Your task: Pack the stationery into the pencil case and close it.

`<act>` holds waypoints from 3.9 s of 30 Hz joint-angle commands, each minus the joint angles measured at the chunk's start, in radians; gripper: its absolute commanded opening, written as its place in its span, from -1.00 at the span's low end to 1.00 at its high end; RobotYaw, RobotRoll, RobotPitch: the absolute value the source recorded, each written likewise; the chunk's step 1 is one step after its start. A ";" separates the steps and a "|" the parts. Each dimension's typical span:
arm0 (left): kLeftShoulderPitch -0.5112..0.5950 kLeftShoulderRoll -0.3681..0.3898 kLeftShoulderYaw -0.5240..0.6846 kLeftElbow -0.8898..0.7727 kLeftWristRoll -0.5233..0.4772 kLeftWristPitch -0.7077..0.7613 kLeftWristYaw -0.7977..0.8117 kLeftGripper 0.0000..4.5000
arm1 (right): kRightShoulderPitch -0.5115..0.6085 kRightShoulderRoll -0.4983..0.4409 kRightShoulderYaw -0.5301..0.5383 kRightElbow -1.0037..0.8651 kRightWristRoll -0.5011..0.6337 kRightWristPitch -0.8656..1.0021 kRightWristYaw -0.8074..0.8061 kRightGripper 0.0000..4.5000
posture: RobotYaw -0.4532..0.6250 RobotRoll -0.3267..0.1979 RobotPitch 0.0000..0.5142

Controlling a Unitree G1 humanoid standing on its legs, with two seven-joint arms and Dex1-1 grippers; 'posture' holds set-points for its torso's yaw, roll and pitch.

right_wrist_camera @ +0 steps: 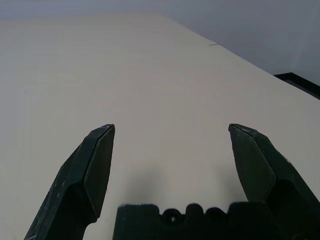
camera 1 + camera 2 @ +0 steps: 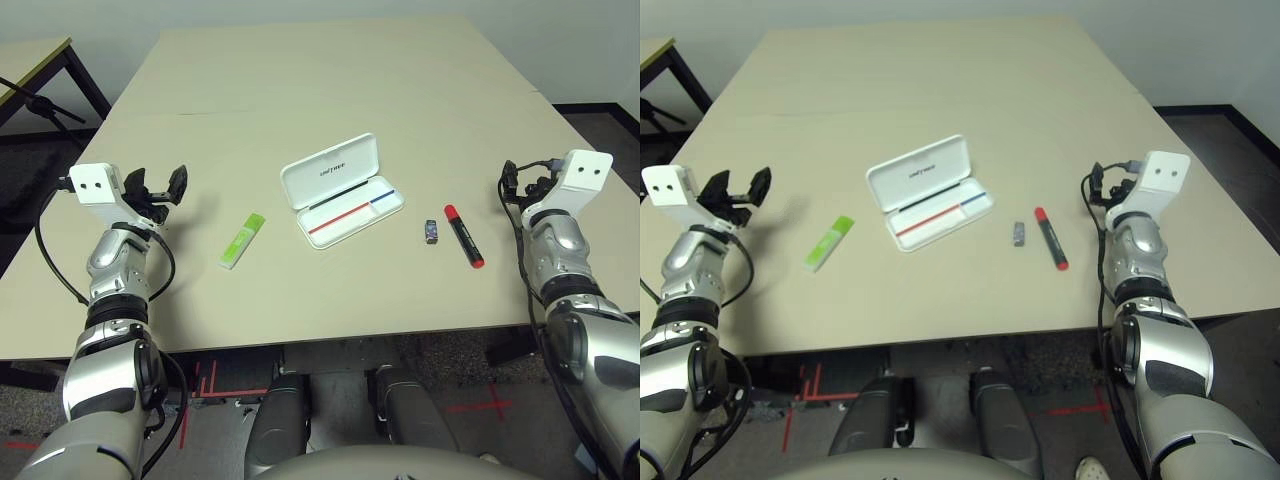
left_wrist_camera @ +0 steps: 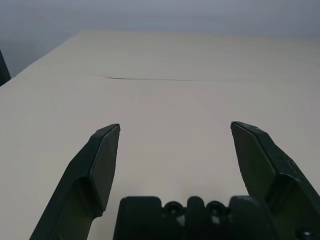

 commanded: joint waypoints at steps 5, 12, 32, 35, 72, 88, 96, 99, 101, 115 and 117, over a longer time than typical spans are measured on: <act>0.000 -0.015 -0.014 0.019 0.013 -0.002 -0.008 1.00 | 0.000 0.004 0.007 -0.010 -0.003 0.000 0.007 1.00 | -0.39 0.25 -0.54; 0.000 -0.010 -0.012 0.013 0.009 0.005 -0.012 1.00 | 0.013 0.002 0.007 -0.022 -0.002 0.001 0.015 1.00 | -0.29 0.25 -0.53; 0.294 0.016 -0.084 -0.541 -0.062 0.246 -0.171 1.00 | 0.123 -0.122 0.192 -0.338 0.042 0.308 0.884 1.00 | -0.13 0.25 -0.54; 0.348 0.022 -0.135 -0.698 -0.081 0.342 -0.208 1.00 | 0.141 -0.152 0.217 -0.388 0.041 0.362 0.948 1.00 | -0.13 0.25 -0.53; 0.259 -0.033 -0.698 -1.071 0.116 0.823 -0.229 1.00 | 0.197 -0.193 0.261 -0.383 -0.021 0.322 0.969 1.00 | -0.24 0.25 -0.41; 0.153 -0.048 -0.784 -0.999 0.195 0.860 -0.268 1.00 | 0.229 -0.174 0.258 -0.439 -0.009 0.327 0.921 1.00 | -0.29 0.25 -0.43; 0.136 -0.046 -0.788 -0.976 0.219 0.856 -0.274 -0.11 | 0.243 -0.166 0.257 -0.462 -0.005 0.327 0.897 1.00 | -0.30 0.25 -0.44; 0.131 -0.042 -0.786 -0.967 0.229 0.844 -0.281 -0.65 | 0.248 -0.159 0.259 -0.468 -0.005 0.326 0.891 1.00 | -0.30 0.25 -0.44; 0.130 -0.038 -0.782 -0.964 0.232 0.836 -0.287 -0.99 | 0.250 -0.155 0.261 -0.472 -0.006 0.327 0.888 1.00 | -0.29 0.25 -0.43; 0.204 0.142 -0.776 -1.087 0.227 0.678 -0.499 -1.00 | 0.226 -0.144 0.292 -0.511 -0.012 0.376 0.889 1.00 | -0.25 0.25 -0.42; 0.225 0.163 -0.775 -1.114 0.227 0.666 -0.520 -1.00 | 0.225 -0.143 0.294 -0.517 -0.012 0.383 0.891 1.00 | -0.24 0.25 -0.42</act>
